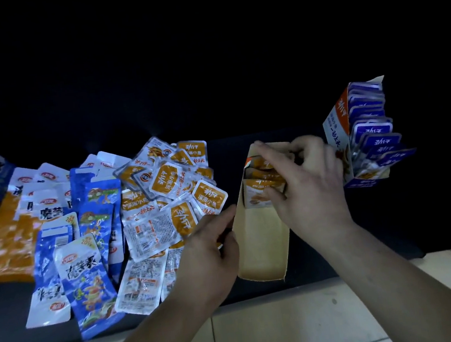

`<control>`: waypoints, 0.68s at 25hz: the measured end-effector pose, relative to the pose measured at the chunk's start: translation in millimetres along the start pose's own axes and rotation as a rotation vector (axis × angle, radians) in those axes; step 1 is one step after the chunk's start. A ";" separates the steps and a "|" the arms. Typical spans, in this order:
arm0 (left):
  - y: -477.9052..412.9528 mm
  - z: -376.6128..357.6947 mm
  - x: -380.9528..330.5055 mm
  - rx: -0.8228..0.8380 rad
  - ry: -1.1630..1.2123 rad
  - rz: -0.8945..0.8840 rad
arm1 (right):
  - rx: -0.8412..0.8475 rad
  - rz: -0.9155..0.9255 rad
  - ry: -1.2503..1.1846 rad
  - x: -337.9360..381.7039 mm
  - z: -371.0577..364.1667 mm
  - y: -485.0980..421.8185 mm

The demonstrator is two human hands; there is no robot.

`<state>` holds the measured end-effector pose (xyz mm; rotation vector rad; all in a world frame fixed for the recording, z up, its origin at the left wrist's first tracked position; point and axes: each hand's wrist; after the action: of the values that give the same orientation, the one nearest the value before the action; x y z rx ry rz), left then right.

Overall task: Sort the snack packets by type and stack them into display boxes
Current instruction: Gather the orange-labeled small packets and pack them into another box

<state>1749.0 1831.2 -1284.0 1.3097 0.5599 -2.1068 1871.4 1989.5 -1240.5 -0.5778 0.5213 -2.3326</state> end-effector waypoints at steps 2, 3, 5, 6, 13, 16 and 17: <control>0.6 0.3 2.0 0.013 0.021 -0.003 | -0.001 -0.043 -0.015 -3.0 -3.8 5.0; 0.1 -0.3 2.7 0.014 0.028 0.002 | 0.011 -0.063 -0.067 -5.1 -3.9 7.1; -0.6 -2.0 5.2 0.008 0.045 0.016 | 0.047 -0.076 -0.169 -8.4 -4.3 8.6; -0.9 -2.9 6.6 0.004 0.056 0.018 | 0.067 -0.076 -0.193 -9.3 -4.9 8.3; 2.4 -10.1 7.1 -0.026 0.080 0.098 | 0.085 -0.184 -0.382 -12.5 -4.9 18.3; 4.4 -10.4 6.8 -0.014 0.097 0.115 | 0.045 -0.268 -0.507 -19.2 -3.8 18.8; 6.8 -9.4 6.9 -0.015 0.103 0.125 | 0.037 -0.297 -0.522 -21.0 -3.8 18.5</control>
<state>1757.3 1830.3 -1294.5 1.4134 0.5214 -1.9396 1893.1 1991.8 -1258.5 -1.2683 0.1523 -2.3192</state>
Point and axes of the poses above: each hand's wrist, its own y-axis away from the middle knuckle, its own z-axis out of the back of the hand, x = y × z, and after that the axes turned 13 degrees about -x, right-handed
